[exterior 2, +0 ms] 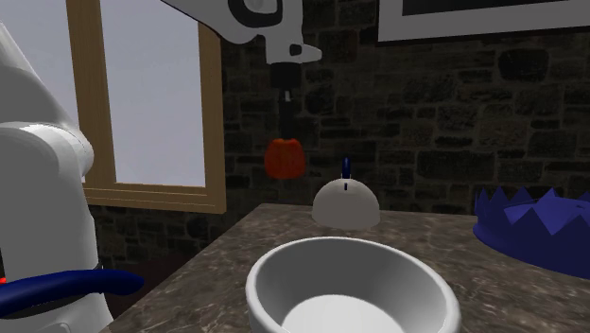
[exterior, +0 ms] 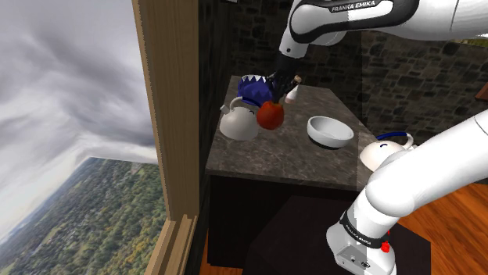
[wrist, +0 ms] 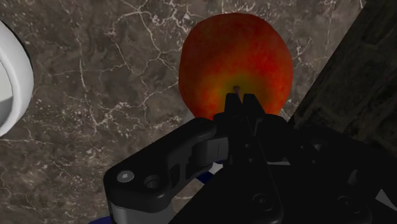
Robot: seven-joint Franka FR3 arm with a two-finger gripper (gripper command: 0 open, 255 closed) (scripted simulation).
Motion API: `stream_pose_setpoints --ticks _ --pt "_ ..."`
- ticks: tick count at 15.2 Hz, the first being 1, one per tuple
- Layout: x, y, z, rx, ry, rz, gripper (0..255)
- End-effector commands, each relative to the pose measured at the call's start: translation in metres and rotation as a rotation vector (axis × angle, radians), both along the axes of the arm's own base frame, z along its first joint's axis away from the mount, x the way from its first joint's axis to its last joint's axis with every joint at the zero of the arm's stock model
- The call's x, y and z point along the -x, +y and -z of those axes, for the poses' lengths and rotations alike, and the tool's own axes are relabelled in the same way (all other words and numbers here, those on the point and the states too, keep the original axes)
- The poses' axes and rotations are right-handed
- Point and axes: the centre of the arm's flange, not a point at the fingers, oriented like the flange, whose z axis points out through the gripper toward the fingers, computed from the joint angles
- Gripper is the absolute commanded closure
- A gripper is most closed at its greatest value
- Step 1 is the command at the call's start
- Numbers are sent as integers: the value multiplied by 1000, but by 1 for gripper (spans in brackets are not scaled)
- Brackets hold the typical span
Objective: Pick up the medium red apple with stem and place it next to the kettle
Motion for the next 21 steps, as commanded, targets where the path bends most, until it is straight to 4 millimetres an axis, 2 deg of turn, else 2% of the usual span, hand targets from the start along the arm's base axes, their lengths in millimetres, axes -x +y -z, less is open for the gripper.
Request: stream_pose_setpoints --ticks 1,21 --pt "0 1 -10 0 0 0 255" --pt "0 1 -113 0 0 0 255"
